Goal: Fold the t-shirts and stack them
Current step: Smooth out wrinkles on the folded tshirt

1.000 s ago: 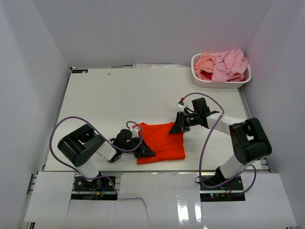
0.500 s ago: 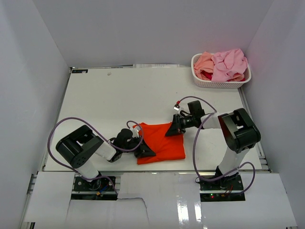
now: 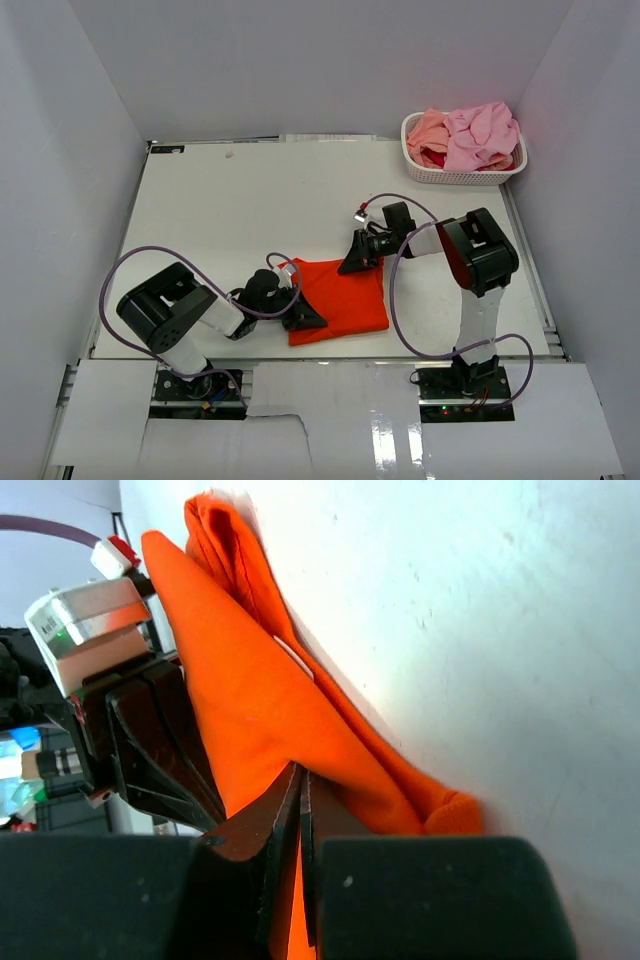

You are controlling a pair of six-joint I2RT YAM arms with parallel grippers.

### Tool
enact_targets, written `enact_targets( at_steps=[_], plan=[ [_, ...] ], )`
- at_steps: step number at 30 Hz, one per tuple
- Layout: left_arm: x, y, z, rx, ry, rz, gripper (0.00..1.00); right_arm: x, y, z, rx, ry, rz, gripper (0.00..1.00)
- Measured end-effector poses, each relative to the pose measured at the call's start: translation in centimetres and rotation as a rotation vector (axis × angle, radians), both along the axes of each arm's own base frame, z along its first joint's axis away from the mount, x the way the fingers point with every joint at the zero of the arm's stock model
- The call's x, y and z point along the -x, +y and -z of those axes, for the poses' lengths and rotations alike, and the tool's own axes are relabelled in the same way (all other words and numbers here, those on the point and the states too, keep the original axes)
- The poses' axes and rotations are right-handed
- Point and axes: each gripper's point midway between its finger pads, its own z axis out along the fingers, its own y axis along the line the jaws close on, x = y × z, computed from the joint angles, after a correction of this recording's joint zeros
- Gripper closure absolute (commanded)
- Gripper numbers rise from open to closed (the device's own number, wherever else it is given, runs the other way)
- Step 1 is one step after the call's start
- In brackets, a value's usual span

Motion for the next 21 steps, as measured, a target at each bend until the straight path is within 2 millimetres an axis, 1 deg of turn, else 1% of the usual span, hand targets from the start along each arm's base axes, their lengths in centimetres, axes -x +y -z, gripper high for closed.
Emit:
enact_targets(
  at_steps=[3,6,10,15,17,21],
  plan=[
    [0.0,0.0,0.0,-0.001,-0.002,0.0,1.0,-0.6,0.6,0.0,-0.018,0.008,-0.008,0.92],
    [-0.1,0.0,0.0,-0.002,-0.005,-0.004,1.0,-1.7,1.2,-0.3,-0.02,-0.016,-0.01,0.92],
    [-0.1,-0.1,-0.1,-0.003,-0.009,-0.006,1.0,-4.4,1.9,-1.2,-0.005,-0.084,0.02,0.92],
    [-0.1,0.0,0.0,-0.007,-0.01,-0.009,1.0,-7.4,2.4,-2.9,0.02,-0.167,0.051,0.92],
    [-0.1,0.0,-0.1,-0.007,-0.011,-0.009,1.0,-7.9,2.4,-3.6,0.032,-0.189,0.055,0.92],
    [0.0,0.0,-0.1,-0.01,-0.011,-0.009,1.0,-7.3,1.6,-5.1,0.072,-0.208,0.063,0.92]
  ],
)
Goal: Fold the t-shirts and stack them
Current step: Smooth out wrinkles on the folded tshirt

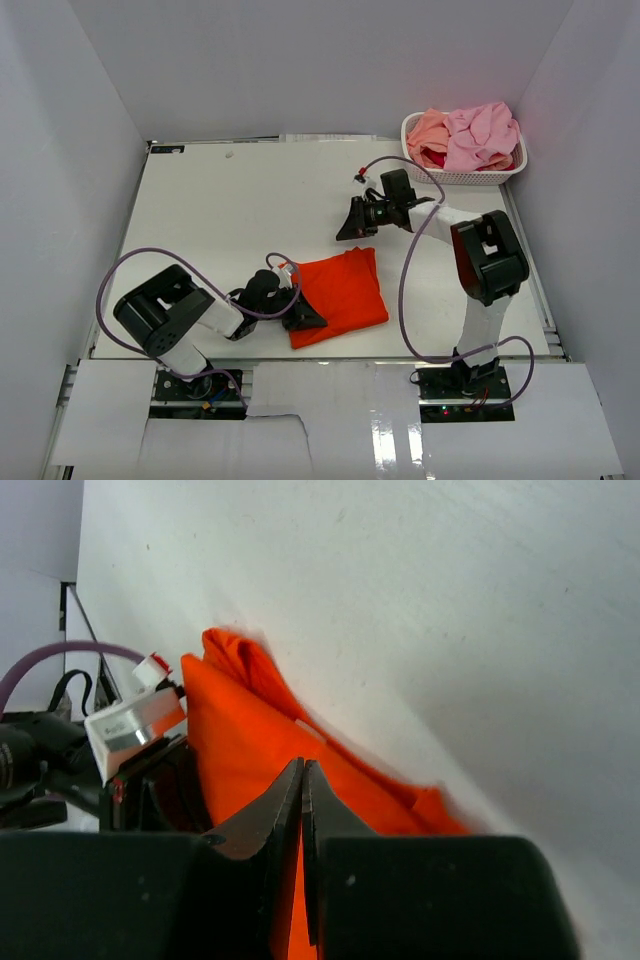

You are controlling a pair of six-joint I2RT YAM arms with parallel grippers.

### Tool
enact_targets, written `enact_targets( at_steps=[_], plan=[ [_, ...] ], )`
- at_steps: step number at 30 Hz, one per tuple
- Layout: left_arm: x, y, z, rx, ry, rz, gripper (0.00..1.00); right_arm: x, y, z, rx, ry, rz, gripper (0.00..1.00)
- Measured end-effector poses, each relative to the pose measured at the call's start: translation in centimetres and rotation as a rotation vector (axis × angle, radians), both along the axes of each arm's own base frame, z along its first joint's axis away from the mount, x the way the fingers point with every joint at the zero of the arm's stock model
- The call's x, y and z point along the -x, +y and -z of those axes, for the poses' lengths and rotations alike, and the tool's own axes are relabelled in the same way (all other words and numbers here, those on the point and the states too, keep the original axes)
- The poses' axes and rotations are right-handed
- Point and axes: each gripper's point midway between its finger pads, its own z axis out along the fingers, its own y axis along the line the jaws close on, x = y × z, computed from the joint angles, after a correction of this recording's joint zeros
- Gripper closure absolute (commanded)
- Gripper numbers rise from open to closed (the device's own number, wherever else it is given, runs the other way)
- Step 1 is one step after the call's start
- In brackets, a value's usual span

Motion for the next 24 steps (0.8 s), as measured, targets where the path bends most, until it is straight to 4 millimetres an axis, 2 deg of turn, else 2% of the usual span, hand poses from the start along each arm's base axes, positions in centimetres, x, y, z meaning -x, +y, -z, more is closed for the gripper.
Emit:
enact_targets(
  at_steps=[3,7,10,15,18,24],
  plan=[
    [0.0,0.1,0.0,-0.004,-0.001,0.0,1.0,1.9,-1.2,-2.0,0.029,-0.035,0.012,0.92],
    [0.1,0.2,0.0,-0.013,-0.002,0.0,1.0,6.4,-3.2,-3.2,0.046,-0.054,0.011,0.92],
    [0.2,0.3,0.0,-0.022,-0.002,0.002,1.0,10.1,-4.8,-1.7,0.068,-0.011,0.008,0.92],
    [0.2,0.4,0.0,-0.042,-0.003,0.009,1.0,15.5,-7.0,2.9,0.135,0.128,0.001,0.92],
    [0.1,0.3,0.0,-0.055,-0.003,0.011,1.0,17.0,-7.5,4.1,0.159,0.169,-0.005,0.92],
    [-0.1,0.4,0.1,-0.07,0.001,0.017,1.0,17.4,-7.4,4.6,0.171,0.153,-0.011,0.92]
  ],
)
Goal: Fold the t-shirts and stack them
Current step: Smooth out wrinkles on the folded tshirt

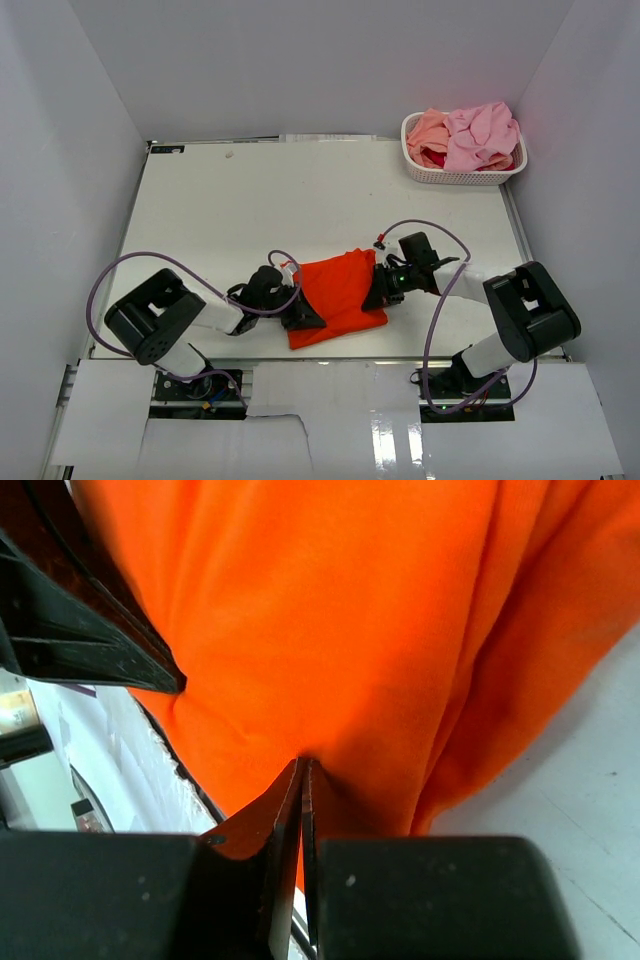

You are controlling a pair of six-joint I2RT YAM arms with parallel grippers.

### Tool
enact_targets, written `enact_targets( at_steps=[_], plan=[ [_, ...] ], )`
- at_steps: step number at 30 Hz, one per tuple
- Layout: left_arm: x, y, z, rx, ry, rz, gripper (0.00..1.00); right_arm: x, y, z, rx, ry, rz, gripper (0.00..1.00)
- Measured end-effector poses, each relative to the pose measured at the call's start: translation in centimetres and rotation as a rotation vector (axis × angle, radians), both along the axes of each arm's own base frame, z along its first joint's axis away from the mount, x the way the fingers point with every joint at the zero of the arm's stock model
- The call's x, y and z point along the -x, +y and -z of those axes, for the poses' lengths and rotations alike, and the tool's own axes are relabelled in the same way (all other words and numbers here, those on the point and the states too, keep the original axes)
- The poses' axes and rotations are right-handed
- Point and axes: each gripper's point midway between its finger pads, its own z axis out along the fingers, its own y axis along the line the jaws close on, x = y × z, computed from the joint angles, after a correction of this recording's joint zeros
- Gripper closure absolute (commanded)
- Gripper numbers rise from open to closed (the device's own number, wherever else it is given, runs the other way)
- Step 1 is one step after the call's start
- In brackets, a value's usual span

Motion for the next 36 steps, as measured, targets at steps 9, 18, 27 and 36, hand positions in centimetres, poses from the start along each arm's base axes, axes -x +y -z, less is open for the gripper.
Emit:
enact_targets(
  at_steps=[9,18,27,36],
  plan=[
    [-1.1,1.1,0.1,0.008,0.022,-0.019,1.0,2.6,-0.6,1.0,0.013,0.03,0.022,0.92],
    [-1.4,1.4,0.1,0.007,0.022,-0.006,1.0,3.3,-0.9,1.0,0.018,0.037,0.042,0.92],
    [-5.3,0.7,-4.0,-0.067,-0.083,-0.024,1.0,3.3,-0.7,1.0,0.022,0.04,0.04,0.92],
    [-12.2,1.5,-13.0,-0.006,-0.307,-0.101,1.0,3.4,-0.5,1.0,0.024,0.04,0.031,0.92]
  ],
)
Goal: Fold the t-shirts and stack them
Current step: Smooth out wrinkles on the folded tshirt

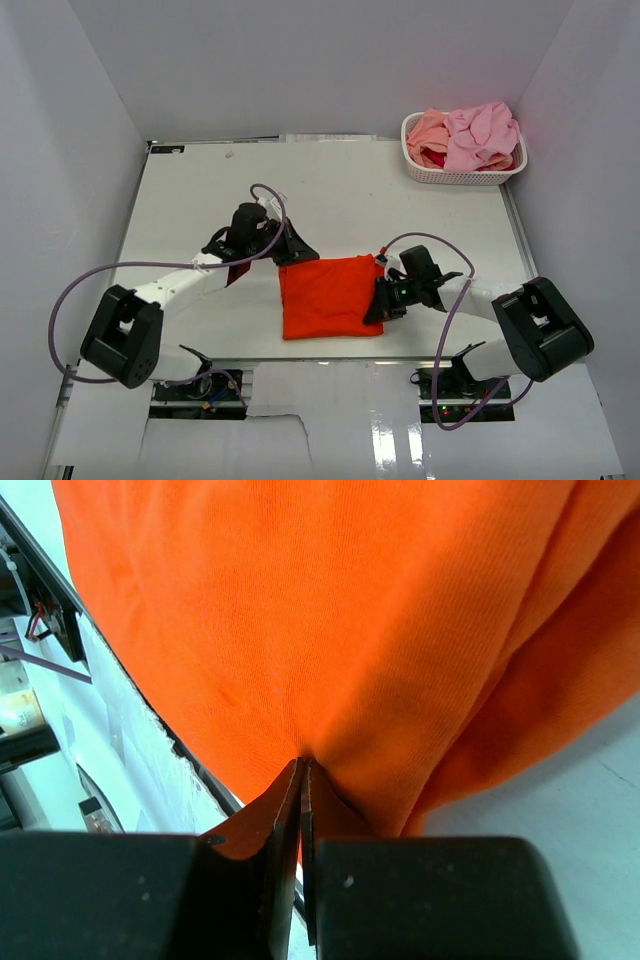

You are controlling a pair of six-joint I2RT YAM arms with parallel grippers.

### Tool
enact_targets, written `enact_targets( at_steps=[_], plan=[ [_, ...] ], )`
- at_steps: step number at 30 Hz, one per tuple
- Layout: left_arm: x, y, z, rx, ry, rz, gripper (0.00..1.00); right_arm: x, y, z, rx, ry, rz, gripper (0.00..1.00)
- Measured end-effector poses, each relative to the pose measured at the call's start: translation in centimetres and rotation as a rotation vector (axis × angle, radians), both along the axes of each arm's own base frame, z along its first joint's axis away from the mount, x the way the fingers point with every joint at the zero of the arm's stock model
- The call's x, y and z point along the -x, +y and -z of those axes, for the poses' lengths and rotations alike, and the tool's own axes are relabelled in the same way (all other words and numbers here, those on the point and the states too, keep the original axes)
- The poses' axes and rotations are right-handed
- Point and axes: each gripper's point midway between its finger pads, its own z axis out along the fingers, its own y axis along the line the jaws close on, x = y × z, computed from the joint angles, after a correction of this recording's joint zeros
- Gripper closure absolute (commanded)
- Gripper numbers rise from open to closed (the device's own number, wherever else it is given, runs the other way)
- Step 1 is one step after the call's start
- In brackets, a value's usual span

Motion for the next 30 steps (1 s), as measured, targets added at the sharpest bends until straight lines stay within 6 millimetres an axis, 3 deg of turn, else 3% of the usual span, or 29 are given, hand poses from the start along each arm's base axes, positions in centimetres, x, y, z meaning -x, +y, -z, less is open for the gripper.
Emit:
enact_targets(
  at_steps=[2,7,9,20,30],
  plan=[
    [0.2,-0.2,2.1,-0.015,0.05,0.018,1.0,0.0,0.0,0.0,0.0,0.0,0.0,0.92],
    [1.3,-0.1,10.2,-0.1,0.232,0.05,1.0,0.0,0.2,0.0,0.002,-0.001,-0.006,0.92],
    [1.6,0.1,12.1,-0.127,0.274,0.055,1.0,0.0,0.2,0.0,0.002,0.001,-0.007,0.92],
    [-0.4,-0.2,11.5,-0.14,0.19,0.052,1.0,0.1,0.5,0.0,-0.001,-0.004,-0.017,0.92],
    [-1.9,1.8,12.0,-0.2,0.165,-0.032,1.0,0.1,0.6,-0.1,-0.006,-0.009,-0.02,0.92]
  ],
)
